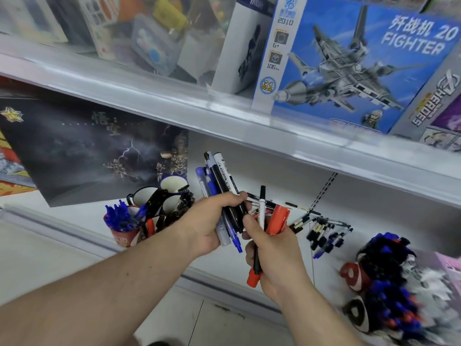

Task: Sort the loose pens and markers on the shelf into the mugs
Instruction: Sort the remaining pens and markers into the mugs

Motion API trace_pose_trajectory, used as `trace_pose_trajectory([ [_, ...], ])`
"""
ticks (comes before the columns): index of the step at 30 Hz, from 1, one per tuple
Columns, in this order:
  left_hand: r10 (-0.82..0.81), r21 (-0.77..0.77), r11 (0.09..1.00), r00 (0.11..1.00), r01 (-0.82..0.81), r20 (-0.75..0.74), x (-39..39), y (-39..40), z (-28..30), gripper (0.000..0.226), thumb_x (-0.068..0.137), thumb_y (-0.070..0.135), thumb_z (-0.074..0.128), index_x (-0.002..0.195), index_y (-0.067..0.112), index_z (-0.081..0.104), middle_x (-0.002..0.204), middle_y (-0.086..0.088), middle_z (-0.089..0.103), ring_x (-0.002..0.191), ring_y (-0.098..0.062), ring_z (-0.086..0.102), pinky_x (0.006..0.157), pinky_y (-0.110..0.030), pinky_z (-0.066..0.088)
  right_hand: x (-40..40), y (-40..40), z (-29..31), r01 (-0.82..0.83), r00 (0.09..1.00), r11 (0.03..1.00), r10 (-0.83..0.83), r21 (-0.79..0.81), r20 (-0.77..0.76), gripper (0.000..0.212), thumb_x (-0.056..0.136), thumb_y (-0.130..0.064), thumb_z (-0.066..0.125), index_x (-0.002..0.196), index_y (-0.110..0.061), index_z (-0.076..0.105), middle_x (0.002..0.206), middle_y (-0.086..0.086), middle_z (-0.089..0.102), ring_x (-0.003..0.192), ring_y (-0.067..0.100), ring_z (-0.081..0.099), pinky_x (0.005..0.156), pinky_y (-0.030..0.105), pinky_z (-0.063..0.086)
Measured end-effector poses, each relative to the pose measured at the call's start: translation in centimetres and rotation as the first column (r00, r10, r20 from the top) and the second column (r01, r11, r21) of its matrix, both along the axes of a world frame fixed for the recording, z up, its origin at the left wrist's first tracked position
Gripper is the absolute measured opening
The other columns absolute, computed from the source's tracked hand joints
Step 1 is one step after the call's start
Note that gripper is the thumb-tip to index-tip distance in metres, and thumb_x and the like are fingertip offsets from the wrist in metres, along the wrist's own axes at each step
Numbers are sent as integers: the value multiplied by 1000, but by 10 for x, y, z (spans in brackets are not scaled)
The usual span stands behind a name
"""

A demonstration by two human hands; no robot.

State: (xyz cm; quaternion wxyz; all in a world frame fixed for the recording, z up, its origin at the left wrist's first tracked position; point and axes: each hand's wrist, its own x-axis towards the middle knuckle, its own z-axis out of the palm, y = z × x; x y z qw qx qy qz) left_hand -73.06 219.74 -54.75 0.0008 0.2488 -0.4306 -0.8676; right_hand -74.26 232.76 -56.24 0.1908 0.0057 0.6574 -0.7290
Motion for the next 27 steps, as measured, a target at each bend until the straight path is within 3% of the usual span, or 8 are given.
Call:
trace_pose_trajectory([
  [5,-2,-23,1000,1000,2,8,-2,-5,-6,12,90,6,60,89,7,71,84,-12,71,71,-23,67,72,-37,54,-6,-2,-4,-9,1000,999,10,33,-10,19,86,-12,73,97,-3,61,65,9,62,42,18,40,40,25,33],
  [9,9,-96,995,999,-4,50,4,-18,-13,10,89,5,61,89,8,71,84,-12,71,71,-23,69,61,-34,56,-6,-14,-13,-37,998,992,44,123,-54,16,89,-18,70,85,-7,59,68,17,62,40,17,42,40,25,34],
  [11,40,-174,984,996,-25,82,9,-33,-15,11,87,1,63,84,11,66,83,-10,71,72,-20,70,62,-31,53,-10,-17,-13,41,995,990,-28,136,-98,20,89,-17,69,83,-1,59,60,14,57,40,16,42,39,24,34],
  [14,148,-314,945,974,-89,170,25,-73,-15,13,86,-1,63,80,10,62,70,-9,66,57,-18,64,55,-28,50,-26,-16,-11,159,976,979,-136,127,-172,25,85,-16,73,84,4,57,58,13,48,39,17,39,37,23,32],
  [18,210,-361,928,933,-96,294,59,-132,-23,19,84,7,64,65,9,61,58,-10,58,54,-25,52,72,-38,44,-40,-33,-19,46,965,966,23,254,-262,30,83,-13,73,83,11,55,58,15,48,41,19,38,39,24,33],
  [20,222,-357,929,918,-98,328,71,-146,-27,15,87,10,64,72,10,60,57,-8,58,52,-22,53,67,-34,46,-45,-55,-29,-26,946,938,134,345,-294,29,80,-17,73,79,7,57,56,13,47,45,20,39,44,28,35],
  [24,213,-313,943,927,-113,308,83,-162,-28,22,94,17,62,75,6,61,60,-9,56,43,-18,56,45,-26,50,-48,-106,-43,-96,883,848,314,521,-349,29,75,-21,71,60,-11,49,49,0,43,47,21,38,48,32,38],
  [27,180,-293,952,942,-94,282,87,-173,-29,33,97,25,59,68,8,58,61,-8,57,44,-16,58,43,-23,51,-48,-137,-52,-103,830,782,408,614,-381,33,75,-19,68,55,-15,43,53,0,42,49,20,39,50,28,35],
])
